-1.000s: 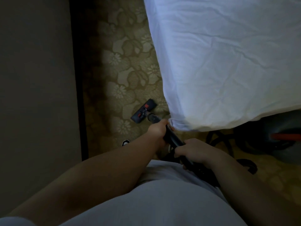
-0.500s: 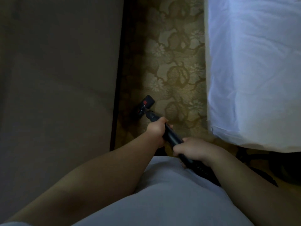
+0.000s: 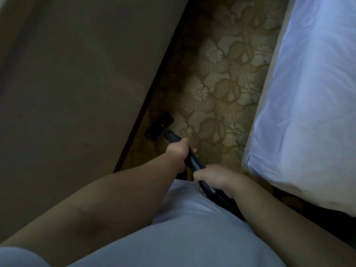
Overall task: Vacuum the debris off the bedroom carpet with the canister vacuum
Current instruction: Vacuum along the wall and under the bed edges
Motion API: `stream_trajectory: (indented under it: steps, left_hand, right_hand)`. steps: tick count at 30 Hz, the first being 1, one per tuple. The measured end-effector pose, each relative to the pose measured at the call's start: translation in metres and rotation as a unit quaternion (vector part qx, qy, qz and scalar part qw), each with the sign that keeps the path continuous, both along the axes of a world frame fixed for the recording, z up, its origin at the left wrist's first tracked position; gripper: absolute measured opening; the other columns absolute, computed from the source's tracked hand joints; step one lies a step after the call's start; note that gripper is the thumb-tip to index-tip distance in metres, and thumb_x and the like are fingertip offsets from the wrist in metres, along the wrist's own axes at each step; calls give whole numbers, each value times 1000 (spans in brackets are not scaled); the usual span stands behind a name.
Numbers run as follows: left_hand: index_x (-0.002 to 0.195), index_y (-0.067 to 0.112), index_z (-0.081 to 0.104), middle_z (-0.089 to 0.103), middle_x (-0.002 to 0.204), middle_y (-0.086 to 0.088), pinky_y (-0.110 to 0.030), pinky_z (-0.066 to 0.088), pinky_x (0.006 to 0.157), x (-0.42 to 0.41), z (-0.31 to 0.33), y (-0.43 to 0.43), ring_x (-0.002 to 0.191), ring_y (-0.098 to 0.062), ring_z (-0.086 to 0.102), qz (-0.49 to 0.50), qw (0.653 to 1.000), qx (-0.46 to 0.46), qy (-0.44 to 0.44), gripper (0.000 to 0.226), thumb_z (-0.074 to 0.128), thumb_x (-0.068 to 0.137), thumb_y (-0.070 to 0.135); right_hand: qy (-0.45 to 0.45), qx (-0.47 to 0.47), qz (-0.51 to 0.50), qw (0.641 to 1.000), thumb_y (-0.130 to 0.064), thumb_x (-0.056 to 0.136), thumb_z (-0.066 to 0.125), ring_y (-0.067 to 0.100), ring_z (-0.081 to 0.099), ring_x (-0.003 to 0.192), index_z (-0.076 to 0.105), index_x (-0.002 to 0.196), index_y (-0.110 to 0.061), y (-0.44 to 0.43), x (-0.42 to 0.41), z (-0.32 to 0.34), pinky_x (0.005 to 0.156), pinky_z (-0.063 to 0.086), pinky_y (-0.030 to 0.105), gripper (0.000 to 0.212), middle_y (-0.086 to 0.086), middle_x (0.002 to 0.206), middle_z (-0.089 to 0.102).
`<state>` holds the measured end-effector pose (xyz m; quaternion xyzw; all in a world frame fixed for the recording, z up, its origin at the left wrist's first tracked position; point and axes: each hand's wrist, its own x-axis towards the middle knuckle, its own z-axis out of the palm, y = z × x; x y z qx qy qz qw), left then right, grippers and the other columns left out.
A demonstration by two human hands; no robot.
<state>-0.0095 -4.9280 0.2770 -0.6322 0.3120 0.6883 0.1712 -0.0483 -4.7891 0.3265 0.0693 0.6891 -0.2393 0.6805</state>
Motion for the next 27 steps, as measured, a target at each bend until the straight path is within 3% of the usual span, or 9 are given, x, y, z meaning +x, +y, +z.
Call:
stream_trajectory:
  steps: [4, 9, 13, 16, 18, 21, 25, 27]
  left_hand:
    - [121, 10, 57, 72, 91, -11, -46, 59, 84, 27, -7, 79, 87, -28, 69, -16, 1000, -24, -10, 33, 62, 97, 31]
    - [96, 12, 56, 69, 82, -10, -48, 58, 89, 78, 4, 192, 81, -28, 67, -15, 1000, -9, -19, 20, 64, 97, 30]
    - [104, 11, 59, 68, 85, -9, -40, 56, 72, 110, 17, 262, 78, -24, 65, -31, 998, 37, -39, 21, 64, 97, 31]
    - [107, 12, 59, 68, 85, -9, -42, 57, 77, 131, 20, 304, 77, -24, 66, -55, 996, 53, -48, 22, 63, 97, 31]
    - [103, 10, 59, 69, 85, -9, -42, 57, 80, 143, 20, 324, 77, -23, 66, -63, 995, 59, -54, 22, 63, 98, 31]
    - [95, 11, 61, 69, 83, -8, -39, 57, 80, 157, 27, 340, 76, -22, 66, -53, 995, 64, -60, 20, 65, 96, 30]
    - [102, 12, 63, 68, 77, -5, -39, 56, 77, 172, 33, 333, 71, -21, 64, -20, 998, 51, -26, 20, 63, 98, 32]
    - [104, 11, 63, 65, 73, -5, -37, 55, 72, 183, 40, 320, 67, -20, 62, -16, 999, 49, -7, 18, 61, 99, 28]
  right_hand:
    - [12, 12, -11, 1000, -17, 72, 75, 26, 70, 64, 70, 96, -4, 76, 33, -7, 59, 53, 31, 28, 14, 73, 74]
    - [-17, 33, -3, 999, -20, 64, 75, 29, 71, 72, 74, 97, -2, 188, 86, 3, 70, 55, 39, 37, 16, 77, 75]
    - [-34, 64, -15, 997, -21, 65, 76, 32, 73, 78, 76, 93, -2, 256, 120, 27, 71, 56, 39, 34, 18, 84, 76]
    - [-56, 79, -29, 995, -17, 74, 73, 28, 73, 73, 74, 99, 0, 296, 143, 40, 64, 58, 32, 31, 16, 83, 76]
    - [-65, 88, -31, 994, -16, 78, 72, 28, 72, 71, 73, 96, 1, 315, 154, 46, 62, 58, 32, 24, 15, 80, 75]
    - [-58, 94, -12, 994, -19, 79, 75, 31, 73, 79, 72, 101, 2, 328, 166, 55, 77, 60, 41, 30, 17, 86, 77]
    - [-13, 78, 3, 997, -18, 88, 74, 29, 75, 77, 69, 109, 0, 317, 174, 66, 81, 63, 42, 29, 17, 82, 76]
    - [-4, 71, 2, 997, -19, 87, 75, 28, 75, 73, 68, 109, -1, 303, 182, 71, 73, 63, 39, 29, 16, 81, 76]
